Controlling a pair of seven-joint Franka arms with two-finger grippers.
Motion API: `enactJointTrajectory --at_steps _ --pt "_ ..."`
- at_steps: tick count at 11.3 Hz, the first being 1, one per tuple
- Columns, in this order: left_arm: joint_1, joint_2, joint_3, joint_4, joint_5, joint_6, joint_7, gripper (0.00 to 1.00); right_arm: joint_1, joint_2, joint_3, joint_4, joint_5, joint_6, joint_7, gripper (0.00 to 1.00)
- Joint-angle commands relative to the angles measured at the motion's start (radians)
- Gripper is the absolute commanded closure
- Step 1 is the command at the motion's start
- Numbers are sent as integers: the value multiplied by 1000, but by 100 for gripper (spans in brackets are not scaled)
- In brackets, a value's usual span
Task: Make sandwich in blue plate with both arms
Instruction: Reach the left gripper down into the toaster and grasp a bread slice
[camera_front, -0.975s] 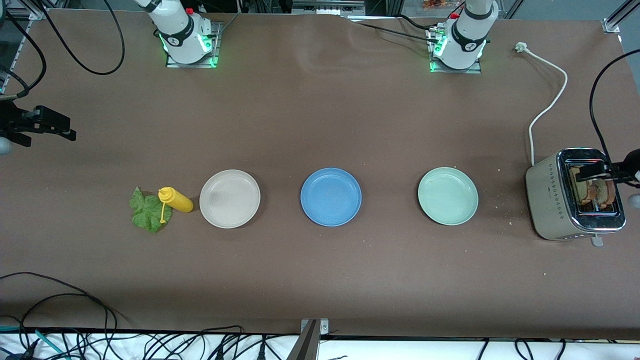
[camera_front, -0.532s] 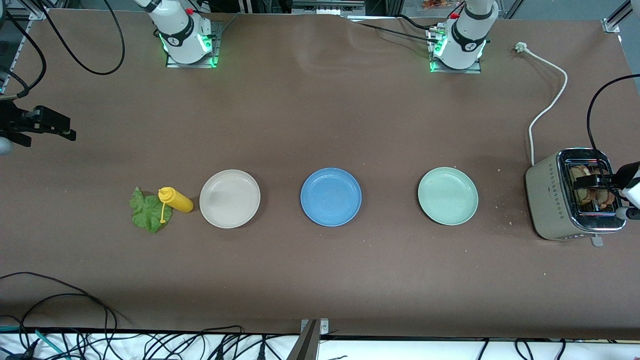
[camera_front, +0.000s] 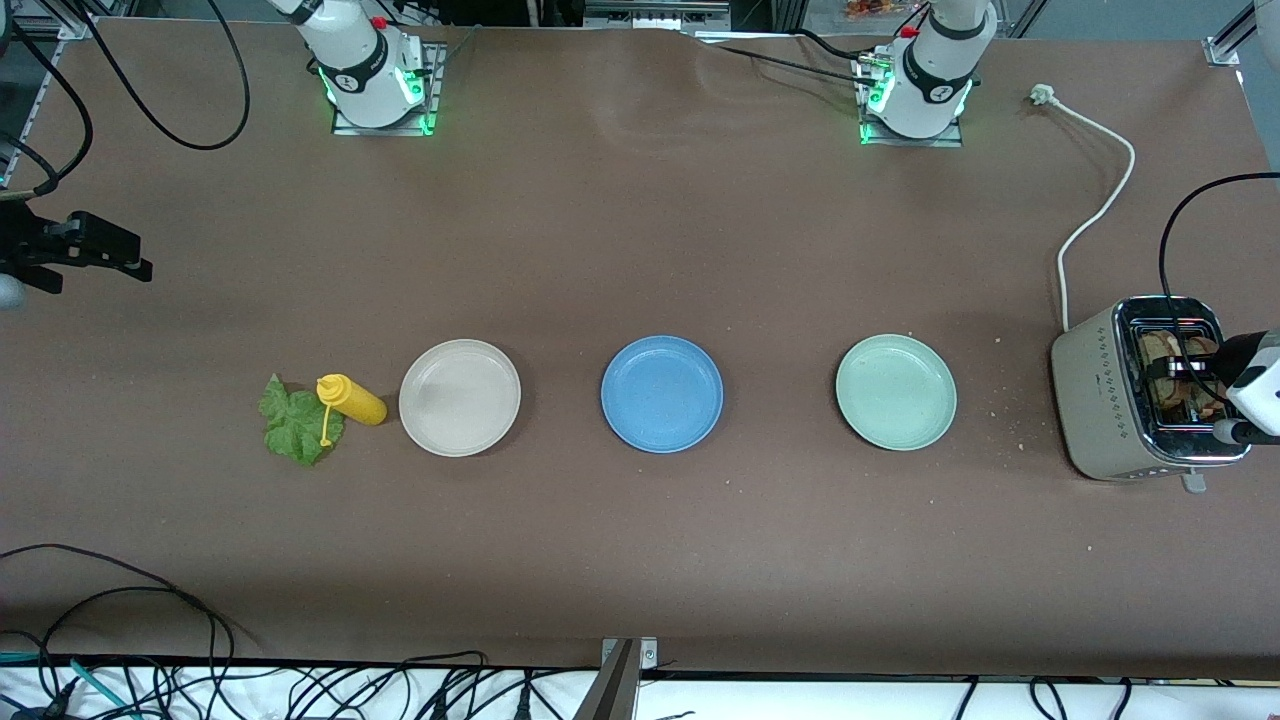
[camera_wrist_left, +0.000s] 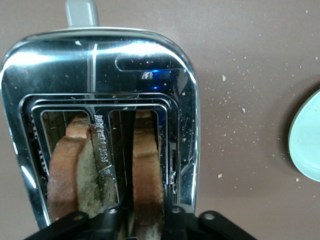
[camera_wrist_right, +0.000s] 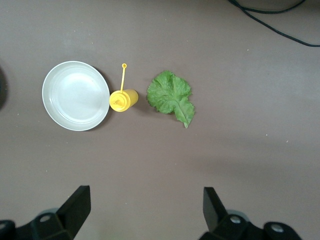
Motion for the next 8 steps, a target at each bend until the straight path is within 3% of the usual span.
enactJointTrajectory --at_steps 1,5,8 --pt "6 -10 -10 7 24 -12 21 100 -5 -13 4 -14 0 7 7 0" --pt "8 -100 -7 38 31 -101 15 100 -5 -13 4 -14 0 7 7 0" --pt "-13 -156 -28 171 30 -311 16 100 -5 -13 4 -14 0 7 7 0"
